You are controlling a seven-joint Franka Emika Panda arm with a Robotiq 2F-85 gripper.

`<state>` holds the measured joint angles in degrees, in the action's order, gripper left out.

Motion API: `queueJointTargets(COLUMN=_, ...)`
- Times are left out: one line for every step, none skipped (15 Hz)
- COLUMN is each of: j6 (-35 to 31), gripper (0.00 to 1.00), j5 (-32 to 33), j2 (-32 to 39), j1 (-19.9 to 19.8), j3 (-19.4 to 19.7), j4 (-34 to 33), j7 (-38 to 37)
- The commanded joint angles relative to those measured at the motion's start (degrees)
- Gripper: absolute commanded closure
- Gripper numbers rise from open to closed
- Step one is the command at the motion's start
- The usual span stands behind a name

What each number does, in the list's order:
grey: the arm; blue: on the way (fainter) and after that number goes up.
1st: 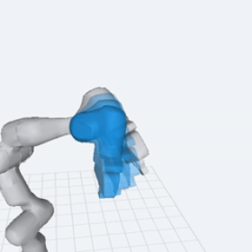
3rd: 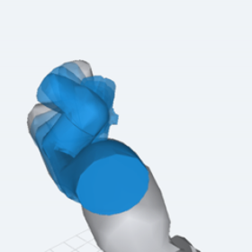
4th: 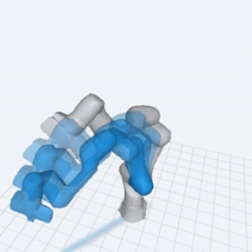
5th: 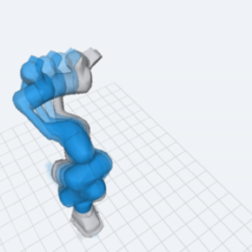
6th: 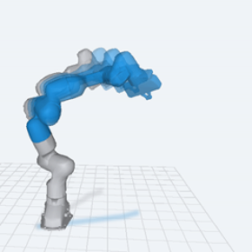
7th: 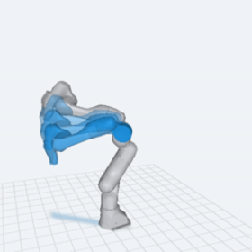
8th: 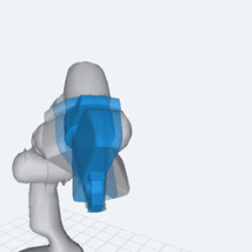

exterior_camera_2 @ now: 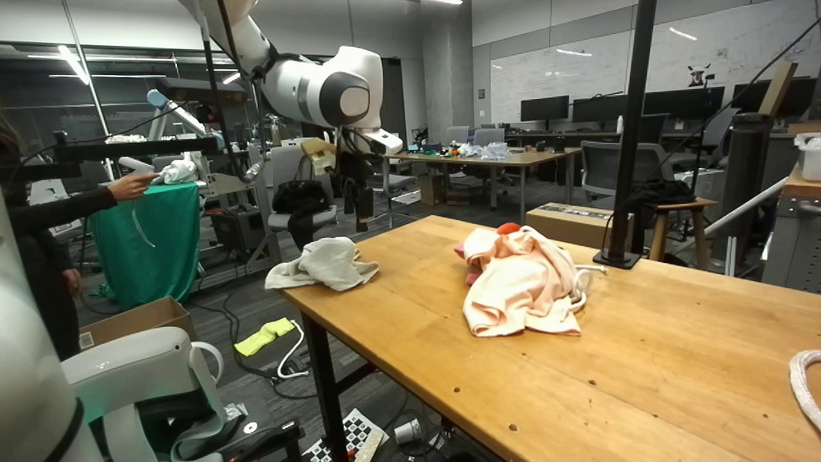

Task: Separate the items on the table

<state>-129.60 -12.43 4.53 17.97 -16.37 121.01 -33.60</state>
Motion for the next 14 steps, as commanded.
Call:
queueJointTargets(j6=1.8, gripper=0.0, j5=9.5, j2=0.2, j1=0.2, j3=0.9, j4=-3.5, j7=-1.3)
queueJointTargets(j6=2.2, gripper=0.0, j5=12.2, j2=0.3, j1=0.2, j3=1.1, j4=-4.2, j7=-1.1)
queueJointTargets(j6=3.1, gripper=0.0, j5=14.0, j2=0.6, j1=0.1, j3=1.2, j4=-5.4, j7=-0.2)
queueJointTargets(j6=3.9, gripper=0.0, j5=15.6, j2=0.7, j1=0.0, j3=1.3, j4=-6.4, j7=0.6)
queueJointTargets(j6=4.3, gripper=0.0, j5=17.5, j2=1.1, j1=-0.1, j3=1.5, j4=-7.5, j7=1.2)
queueJointTargets(j6=5.0, gripper=0.0, j5=18.6, j2=1.4, j1=-0.3, j3=1.6, j4=-8.7, j7=2.3)
queueJointTargets(j6=5.0, gripper=0.0, j5=20.4, j2=1.9, j1=-0.4, j3=1.9, j4=-9.8, j7=3.1)
queueJointTargets(j6=5.3, gripper=0.0, j5=21.3, j2=2.2, j1=-0.5, j3=2.0, j4=-10.9, j7=4.2)
queueJointTargets(j6=5.0, gripper=0.0, j5=22.4, j2=2.8, j1=-0.6, j3=2.3, j4=-12.0, j7=5.1)
queueJointTargets(j6=4.9, gripper=0.0, j5=23.5, j2=3.5, j1=-0.7, j3=2.6, j4=-13.1, j7=6.2)
queueJointTargets(j6=4.5, gripper=0.0, j5=24.6, j2=4.2, j1=-0.8, j3=2.9, j4=-14.1, j7=6.9)
queueJointTargets(j6=4.6, gripper=0.0, j5=25.4, j2=5.1, j1=-0.9, j3=3.2, j4=-15.3, j7=8.0)
queueJointTargets(j6=4.5, gripper=0.0, j5=26.1, j2=5.9, j1=-0.9, j3=3.6, j4=-16.2, j7=8.8)
queueJointTargets(j6=4.5, gripper=0.0, j5=26.9, j2=6.9, j1=-0.9, j3=4.0, j4=-17.5, j7=9.5)
